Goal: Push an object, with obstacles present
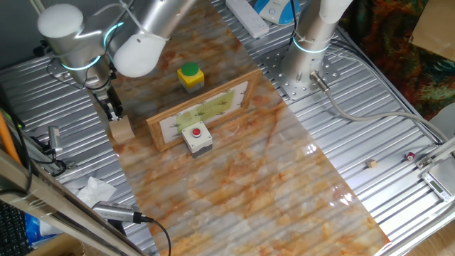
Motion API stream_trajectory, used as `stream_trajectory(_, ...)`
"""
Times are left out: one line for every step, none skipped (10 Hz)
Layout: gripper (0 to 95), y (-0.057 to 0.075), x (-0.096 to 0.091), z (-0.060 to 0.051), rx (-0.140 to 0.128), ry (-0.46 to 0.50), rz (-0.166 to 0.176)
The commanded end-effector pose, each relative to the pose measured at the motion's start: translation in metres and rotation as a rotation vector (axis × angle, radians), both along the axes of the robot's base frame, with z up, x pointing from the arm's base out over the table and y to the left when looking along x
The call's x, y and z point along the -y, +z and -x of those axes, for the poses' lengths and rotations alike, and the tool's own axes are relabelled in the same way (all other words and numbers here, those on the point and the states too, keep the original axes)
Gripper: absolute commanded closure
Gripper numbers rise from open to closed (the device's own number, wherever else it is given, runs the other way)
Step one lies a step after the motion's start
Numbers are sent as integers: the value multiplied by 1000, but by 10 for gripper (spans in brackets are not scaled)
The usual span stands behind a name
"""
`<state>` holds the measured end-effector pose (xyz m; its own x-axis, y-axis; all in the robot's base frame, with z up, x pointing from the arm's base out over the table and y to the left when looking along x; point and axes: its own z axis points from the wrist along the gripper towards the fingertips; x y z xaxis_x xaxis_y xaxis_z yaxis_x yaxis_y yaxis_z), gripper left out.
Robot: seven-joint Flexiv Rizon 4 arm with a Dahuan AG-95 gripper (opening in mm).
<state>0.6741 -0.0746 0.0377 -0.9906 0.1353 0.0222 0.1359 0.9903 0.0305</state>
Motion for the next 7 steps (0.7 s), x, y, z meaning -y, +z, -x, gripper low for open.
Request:
stream_trajectory(950,-1,-3,-2,-2,-1,7)
stream_trajectory(950,-1,-3,-2,-3,3,11)
stream_trajectory(950,-1,-3,-2,-3,3,13)
stream_trajectory(950,-1,-2,-2,-3,7,10)
stream_trajectory(950,0,-1,-3,-6,14,9)
stream_trajectory(950,0,0,-3,-6,20,7)
stream_trajectory(950,0,1,-3,-6,21,5)
